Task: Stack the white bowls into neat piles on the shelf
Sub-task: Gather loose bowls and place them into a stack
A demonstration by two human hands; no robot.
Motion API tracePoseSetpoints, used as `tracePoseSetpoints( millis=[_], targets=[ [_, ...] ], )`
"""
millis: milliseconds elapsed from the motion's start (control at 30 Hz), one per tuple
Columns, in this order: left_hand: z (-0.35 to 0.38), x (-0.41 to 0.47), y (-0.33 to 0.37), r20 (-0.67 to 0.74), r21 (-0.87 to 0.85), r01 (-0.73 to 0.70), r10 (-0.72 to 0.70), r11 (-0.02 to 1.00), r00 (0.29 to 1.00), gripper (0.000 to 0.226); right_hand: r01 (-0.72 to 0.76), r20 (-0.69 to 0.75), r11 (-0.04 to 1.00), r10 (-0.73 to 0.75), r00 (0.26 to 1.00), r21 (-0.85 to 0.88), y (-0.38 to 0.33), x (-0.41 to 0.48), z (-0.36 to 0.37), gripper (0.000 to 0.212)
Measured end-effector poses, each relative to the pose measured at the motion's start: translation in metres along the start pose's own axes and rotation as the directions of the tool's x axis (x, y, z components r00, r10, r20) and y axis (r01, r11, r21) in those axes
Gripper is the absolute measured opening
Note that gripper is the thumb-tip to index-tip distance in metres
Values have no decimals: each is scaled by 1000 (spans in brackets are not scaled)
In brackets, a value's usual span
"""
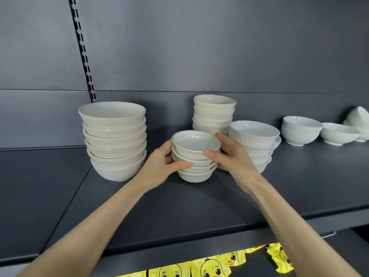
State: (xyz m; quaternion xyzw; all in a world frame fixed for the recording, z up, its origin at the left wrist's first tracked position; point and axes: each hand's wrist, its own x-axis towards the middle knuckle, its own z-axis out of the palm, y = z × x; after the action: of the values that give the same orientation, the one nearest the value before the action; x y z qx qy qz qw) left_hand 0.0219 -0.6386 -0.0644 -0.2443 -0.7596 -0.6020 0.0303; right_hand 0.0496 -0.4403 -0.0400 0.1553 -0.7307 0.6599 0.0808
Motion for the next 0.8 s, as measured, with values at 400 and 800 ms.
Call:
tracePoseSetpoints(
  millis=[400, 800],
  targets=[
    [-12, -7, -14, -122, 33, 4, 0, 999, 993, 70, -22, 104, 998, 17, 994, 51, 3, 22, 17, 34],
    [-3, -7, -18, -186, 130, 17, 8, 991, 982, 62, 21, 184, 999, -26, 983, 32, 17, 27, 2, 60]
  ],
)
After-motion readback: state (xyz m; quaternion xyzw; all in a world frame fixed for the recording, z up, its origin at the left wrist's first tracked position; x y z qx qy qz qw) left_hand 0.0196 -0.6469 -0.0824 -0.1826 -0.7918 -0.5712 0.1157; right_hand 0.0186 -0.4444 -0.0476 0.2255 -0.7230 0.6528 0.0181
